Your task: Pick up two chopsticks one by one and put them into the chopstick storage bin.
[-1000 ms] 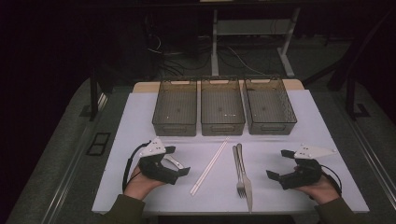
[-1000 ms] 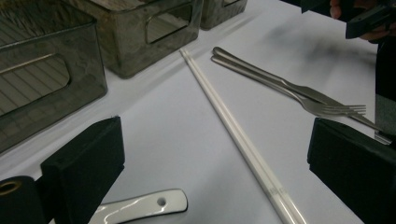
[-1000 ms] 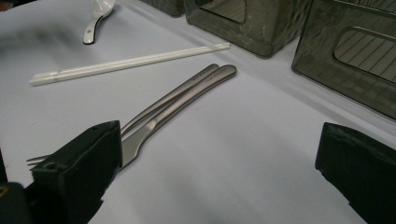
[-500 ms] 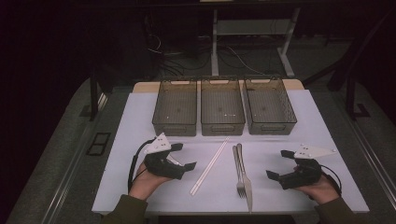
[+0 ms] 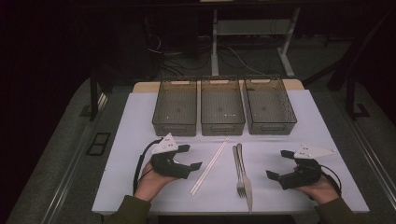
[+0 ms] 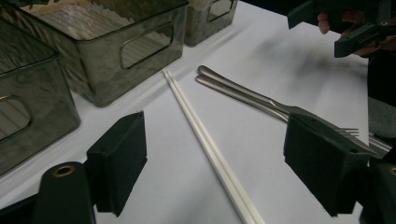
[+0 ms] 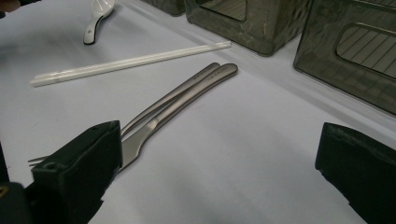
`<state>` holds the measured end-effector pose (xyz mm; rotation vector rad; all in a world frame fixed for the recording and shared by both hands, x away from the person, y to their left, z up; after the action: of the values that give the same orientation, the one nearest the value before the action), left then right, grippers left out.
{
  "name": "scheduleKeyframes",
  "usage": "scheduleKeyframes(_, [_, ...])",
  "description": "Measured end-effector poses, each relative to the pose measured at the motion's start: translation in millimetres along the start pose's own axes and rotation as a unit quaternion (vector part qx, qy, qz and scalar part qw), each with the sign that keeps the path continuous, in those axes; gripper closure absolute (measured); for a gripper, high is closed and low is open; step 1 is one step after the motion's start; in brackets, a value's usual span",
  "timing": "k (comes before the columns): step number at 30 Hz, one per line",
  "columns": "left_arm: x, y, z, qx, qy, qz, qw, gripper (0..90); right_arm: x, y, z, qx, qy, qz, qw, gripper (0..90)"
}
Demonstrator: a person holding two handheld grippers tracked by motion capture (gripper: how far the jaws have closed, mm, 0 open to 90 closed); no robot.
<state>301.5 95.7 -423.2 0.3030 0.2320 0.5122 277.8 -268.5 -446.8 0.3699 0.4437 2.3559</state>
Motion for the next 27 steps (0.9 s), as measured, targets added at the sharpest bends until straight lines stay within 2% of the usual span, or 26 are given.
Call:
scheduleKeyframes(11, [-8.4, -10.2, -2.5, 0.010, -0.009, -0.011, 0.9998, 28.0, 0.1, -0.1, 0.3, -0.001, 0.002, -0.001, 1.0000, 0.7])
scheduleKeyframes(15, [-11.4, -13.0, -3.3, 0.008, -0.004, -0.011, 0.9999, 30.1, 0.4, 0.0, 0.4, 0.000, 0.002, 0.000, 1.0000, 0.7])
scheduleKeyframes(22, [-17.1, -18.6, -8.0, 0.021, 0.001, -0.022, 0.9995, 38.8, 0.8, 0.2, 0.8, -0.001, 0.002, -0.001, 1.0000, 0.7])
scheduleKeyframes(27, [-22.1, -23.2, -13.4, 0.043, -0.001, -0.030, 0.9986, 45.1, 0.3, 0.7, 1.3, -0.003, 0.000, -0.004, 1.0000, 0.7])
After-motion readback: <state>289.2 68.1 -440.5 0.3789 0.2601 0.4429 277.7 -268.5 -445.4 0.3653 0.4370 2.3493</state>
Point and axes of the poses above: each handheld gripper's, and its own axes: y roughly backward along the jaws, z roughly out of its top, x roughly to its left, the point moved 4 cm from there along -y, roughly forward along the jaws, and after that the axes turned 9 degrees about -x, right-handed, at the moved point
